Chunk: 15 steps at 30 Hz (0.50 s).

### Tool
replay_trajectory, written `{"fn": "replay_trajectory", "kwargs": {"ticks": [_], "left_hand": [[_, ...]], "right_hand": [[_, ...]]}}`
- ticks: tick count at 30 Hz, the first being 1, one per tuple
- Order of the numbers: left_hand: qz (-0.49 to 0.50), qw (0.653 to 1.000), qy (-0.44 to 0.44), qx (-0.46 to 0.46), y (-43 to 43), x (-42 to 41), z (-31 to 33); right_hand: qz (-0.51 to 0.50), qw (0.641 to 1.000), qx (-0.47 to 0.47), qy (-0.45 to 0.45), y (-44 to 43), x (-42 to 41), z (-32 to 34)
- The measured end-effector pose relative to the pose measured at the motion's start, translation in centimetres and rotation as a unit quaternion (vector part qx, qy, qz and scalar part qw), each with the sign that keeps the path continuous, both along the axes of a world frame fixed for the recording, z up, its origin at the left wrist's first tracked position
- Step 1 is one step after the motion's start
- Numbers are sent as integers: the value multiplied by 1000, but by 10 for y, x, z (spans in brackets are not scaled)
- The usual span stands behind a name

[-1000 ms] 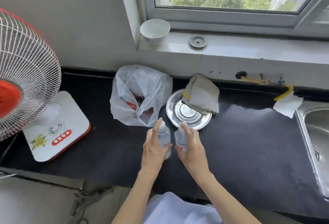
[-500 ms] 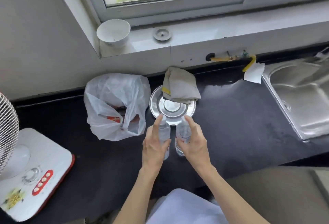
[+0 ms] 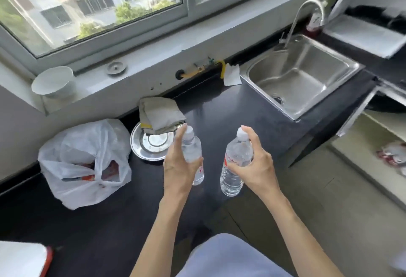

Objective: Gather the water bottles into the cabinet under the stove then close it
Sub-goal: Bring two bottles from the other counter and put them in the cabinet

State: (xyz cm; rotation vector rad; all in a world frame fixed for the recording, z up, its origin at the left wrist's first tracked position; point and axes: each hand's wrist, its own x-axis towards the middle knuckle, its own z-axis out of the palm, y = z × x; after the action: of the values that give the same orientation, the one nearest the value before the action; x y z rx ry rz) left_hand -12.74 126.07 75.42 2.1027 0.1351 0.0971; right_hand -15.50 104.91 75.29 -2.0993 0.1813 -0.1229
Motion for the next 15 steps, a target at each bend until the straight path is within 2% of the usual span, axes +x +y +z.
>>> {"fn": "replay_trajectory", "kwargs": {"ticks": [9, 15], "left_hand": [[-197, 978, -62, 19, -175, -70, 85], [-375, 926, -42, 21, -280, -127, 130]], "right_hand": [[-73, 996, -15, -56, -175, -129, 73], [-134, 987, -28, -85, -274, -234, 117]]}}
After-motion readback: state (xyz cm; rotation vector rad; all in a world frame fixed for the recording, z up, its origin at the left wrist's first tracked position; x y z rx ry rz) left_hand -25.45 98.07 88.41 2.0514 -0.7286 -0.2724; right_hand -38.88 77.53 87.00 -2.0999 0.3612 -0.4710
